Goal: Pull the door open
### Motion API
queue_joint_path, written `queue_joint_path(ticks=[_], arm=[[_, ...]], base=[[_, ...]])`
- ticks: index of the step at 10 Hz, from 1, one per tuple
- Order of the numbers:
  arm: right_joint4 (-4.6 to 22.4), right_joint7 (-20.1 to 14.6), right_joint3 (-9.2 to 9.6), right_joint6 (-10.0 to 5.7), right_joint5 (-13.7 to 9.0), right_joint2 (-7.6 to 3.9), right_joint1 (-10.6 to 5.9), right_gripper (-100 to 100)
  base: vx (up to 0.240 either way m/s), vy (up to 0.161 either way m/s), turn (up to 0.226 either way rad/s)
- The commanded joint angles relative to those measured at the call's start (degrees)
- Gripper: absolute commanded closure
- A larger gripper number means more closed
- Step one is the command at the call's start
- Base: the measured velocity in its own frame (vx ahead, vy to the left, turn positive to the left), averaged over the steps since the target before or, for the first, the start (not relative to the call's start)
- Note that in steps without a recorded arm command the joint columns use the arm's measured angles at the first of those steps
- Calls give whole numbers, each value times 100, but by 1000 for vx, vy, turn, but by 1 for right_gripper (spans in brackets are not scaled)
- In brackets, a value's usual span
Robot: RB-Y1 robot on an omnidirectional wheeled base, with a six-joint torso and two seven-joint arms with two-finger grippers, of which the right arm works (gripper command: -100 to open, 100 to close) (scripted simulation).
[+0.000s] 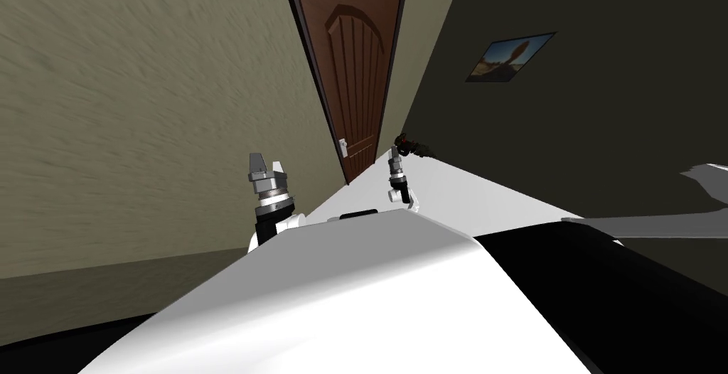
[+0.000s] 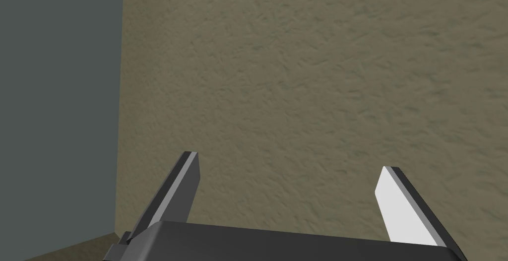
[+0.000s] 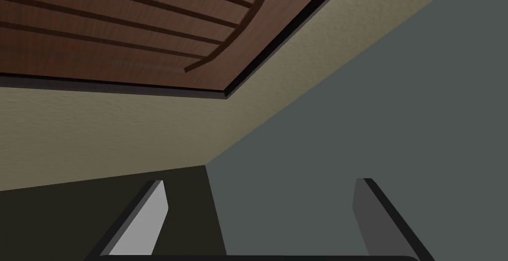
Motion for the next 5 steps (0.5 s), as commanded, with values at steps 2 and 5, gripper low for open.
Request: queue_joint_path(ticks=[2,5], arm=[[427,259,59,-2,190,-54,-188,-100],[699,412,80,-13,306,-100,-342,-100]], base=[[59,15,32],[52,8,43]])
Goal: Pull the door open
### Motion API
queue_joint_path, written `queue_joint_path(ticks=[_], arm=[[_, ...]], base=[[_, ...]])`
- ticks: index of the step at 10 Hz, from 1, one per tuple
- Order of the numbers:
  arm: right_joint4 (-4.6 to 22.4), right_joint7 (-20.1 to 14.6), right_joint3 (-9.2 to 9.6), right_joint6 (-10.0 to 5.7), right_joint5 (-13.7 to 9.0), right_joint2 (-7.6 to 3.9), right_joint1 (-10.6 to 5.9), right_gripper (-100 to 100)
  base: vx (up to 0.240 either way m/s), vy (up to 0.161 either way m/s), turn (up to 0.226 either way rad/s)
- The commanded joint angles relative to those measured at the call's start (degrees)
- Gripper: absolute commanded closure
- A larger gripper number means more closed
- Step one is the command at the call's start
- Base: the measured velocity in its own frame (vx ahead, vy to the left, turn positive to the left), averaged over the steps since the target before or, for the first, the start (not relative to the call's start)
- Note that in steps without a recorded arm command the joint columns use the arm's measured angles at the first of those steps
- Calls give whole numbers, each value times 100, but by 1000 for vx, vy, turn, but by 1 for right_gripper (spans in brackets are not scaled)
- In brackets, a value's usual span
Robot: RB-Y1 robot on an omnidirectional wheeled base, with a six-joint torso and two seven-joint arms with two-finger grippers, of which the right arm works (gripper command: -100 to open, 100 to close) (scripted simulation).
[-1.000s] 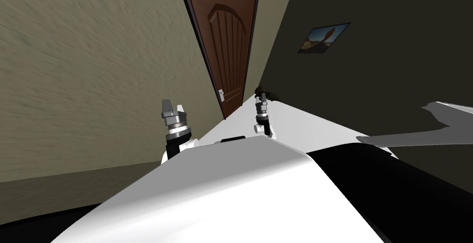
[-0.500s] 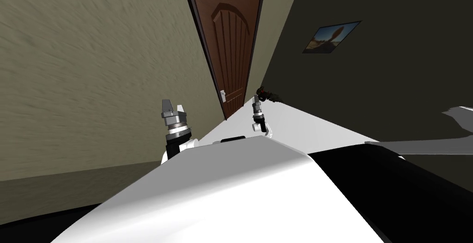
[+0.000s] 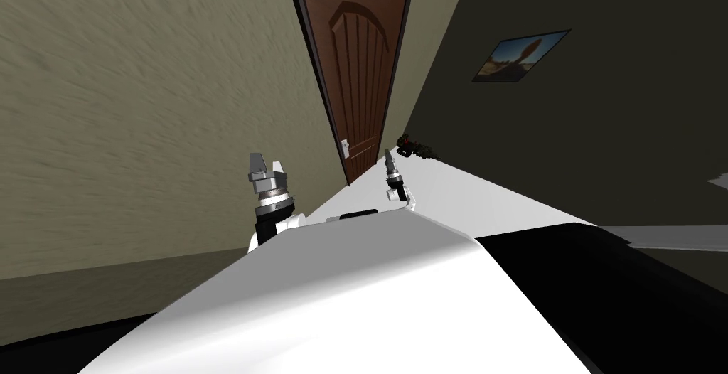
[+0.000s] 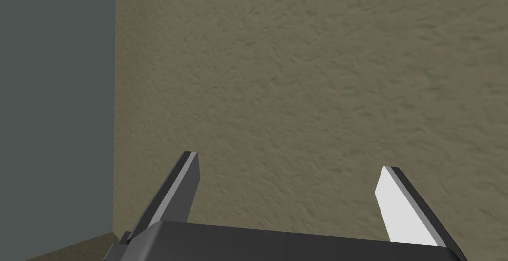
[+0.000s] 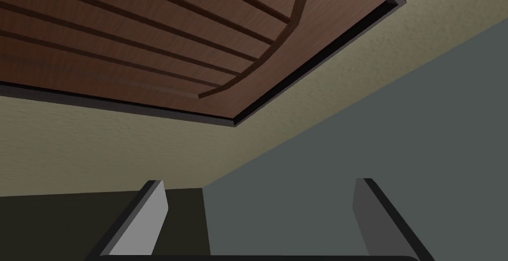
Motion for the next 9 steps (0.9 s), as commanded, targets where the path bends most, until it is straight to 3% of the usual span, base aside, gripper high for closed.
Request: queue_joint_path(ticks=[1,2,3,4,5,6,7,8,9], arm=[[286,177,25,-4,134,-55,-169,-100],[317,177,25,-4,134,-55,-169,-100],[558,332,47,-16,252,-101,-325,-100],[592,332,47,-16,252,-101,-325,-100],[804,491,69,-28,373,-148,-484,-100],[875,491,69,-28,373,-148,-484,-100],[1091,650,91,-40,494,-195,-644,-100],[1158,650,91,-40,494,-195,-644,-100],[1361,810,113,-52,615,-242,-804,-100]], base=[[50,12,52],[47,11,29],[52,13,65],[44,12,27],[59,17,46],[50,12,33],[60,11,63],[52,9,29],[56,11,53]])
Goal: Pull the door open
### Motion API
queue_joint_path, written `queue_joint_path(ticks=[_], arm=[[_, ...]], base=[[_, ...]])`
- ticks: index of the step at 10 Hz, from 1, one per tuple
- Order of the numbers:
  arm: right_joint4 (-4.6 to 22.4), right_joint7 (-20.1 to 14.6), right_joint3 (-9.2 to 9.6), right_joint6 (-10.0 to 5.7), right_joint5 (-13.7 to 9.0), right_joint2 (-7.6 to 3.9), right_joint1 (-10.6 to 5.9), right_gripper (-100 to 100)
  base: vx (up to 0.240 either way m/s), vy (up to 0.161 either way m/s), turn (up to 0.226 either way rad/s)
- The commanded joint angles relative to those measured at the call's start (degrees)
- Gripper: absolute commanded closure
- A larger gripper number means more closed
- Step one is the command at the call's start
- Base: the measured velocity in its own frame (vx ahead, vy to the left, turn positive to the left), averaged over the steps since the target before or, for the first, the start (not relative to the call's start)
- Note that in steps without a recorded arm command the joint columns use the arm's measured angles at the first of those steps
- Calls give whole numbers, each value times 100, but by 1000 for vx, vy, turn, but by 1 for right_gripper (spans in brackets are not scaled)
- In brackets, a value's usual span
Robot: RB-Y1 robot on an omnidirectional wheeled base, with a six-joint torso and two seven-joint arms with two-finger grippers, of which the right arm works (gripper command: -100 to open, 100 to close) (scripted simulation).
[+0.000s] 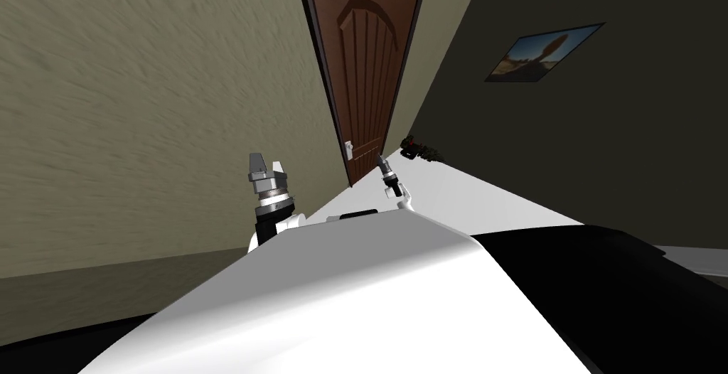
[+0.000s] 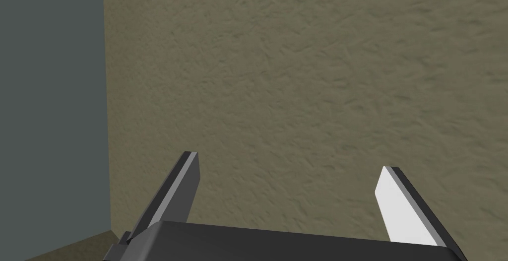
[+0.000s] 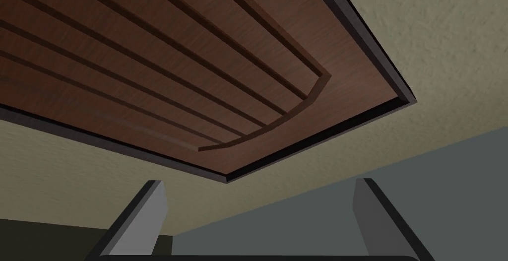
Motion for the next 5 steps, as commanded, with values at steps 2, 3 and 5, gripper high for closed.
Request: queue_joint_path(ticks=[2,3,5], arm=[[419,260,31,-33,183,-60,-264,-100],[516,260,31,-33,183,-60,-264,-100],[799,419,53,-45,304,-107,-424,-100]], base=[[45,10,41],[42,10,35],[50,10,43]])
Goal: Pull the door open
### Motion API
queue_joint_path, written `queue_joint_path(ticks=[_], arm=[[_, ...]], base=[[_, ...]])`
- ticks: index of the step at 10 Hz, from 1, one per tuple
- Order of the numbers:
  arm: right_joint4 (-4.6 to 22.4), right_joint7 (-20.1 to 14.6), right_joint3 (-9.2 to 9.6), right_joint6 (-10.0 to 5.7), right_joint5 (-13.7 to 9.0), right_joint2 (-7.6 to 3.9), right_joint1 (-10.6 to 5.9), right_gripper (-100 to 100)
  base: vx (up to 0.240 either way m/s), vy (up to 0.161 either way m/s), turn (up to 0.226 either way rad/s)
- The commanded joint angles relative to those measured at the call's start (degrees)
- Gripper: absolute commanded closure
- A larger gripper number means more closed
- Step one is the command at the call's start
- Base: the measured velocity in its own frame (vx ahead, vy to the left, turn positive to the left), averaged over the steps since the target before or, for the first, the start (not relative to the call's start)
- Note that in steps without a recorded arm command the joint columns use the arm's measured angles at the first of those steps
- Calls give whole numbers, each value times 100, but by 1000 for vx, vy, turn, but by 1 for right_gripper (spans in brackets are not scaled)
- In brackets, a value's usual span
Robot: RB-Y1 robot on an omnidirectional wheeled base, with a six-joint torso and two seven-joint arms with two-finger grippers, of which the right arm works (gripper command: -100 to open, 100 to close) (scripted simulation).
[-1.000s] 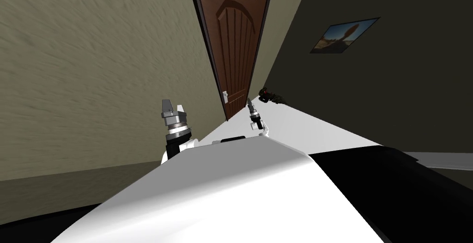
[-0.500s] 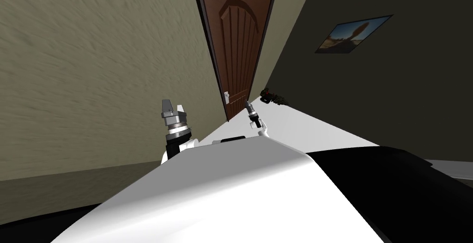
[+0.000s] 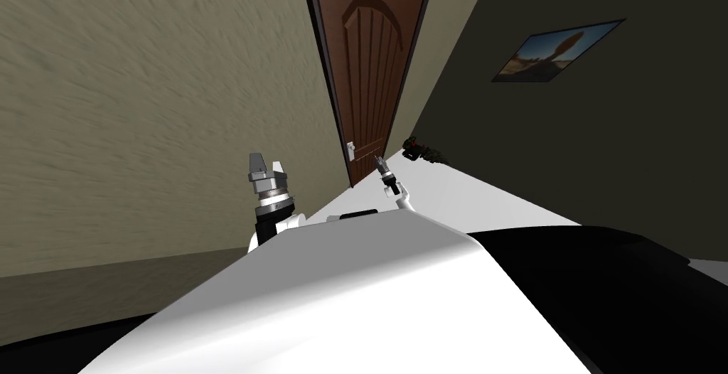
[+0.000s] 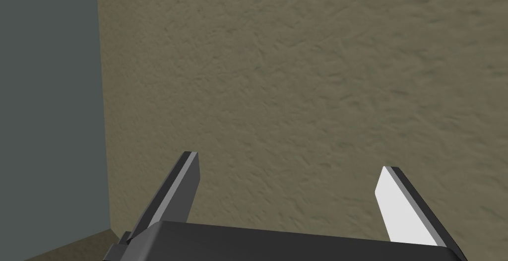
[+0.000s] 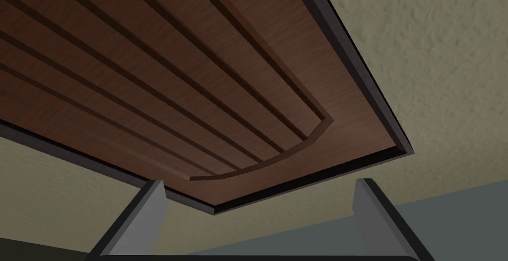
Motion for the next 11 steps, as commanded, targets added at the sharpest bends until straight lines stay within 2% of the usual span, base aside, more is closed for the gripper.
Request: queue_joint_path(ticks=[1,2,3,4,5,7,8,9,10,11], arm=[[286,189,29,4,140,-42,-195,-100],[484,344,50,-8,258,-87,-351,-100],[627,344,50,-8,258,-87,-351,-100],[846,499,72,-20,375,-132,-506,-100],[902,499,72,-20,375,-132,-506,-100],[1307,791,112,-42,597,-216,-799,-100],[1420,791,112,-42,597,-216,-799,-100],[1654,934,132,-53,706,-258,-943,-100],[1675,934,132,-53,706,-258,-943,-100],[1908,1065,150,-63,806,-296,-1075,-100]], base=[[60,9,59],[92,14,97],[63,6,27],[56,4,51],[48,4,27],[66,10,72],[62,15,24],[64,16,38],[51,4,25],[58,-2,62]])
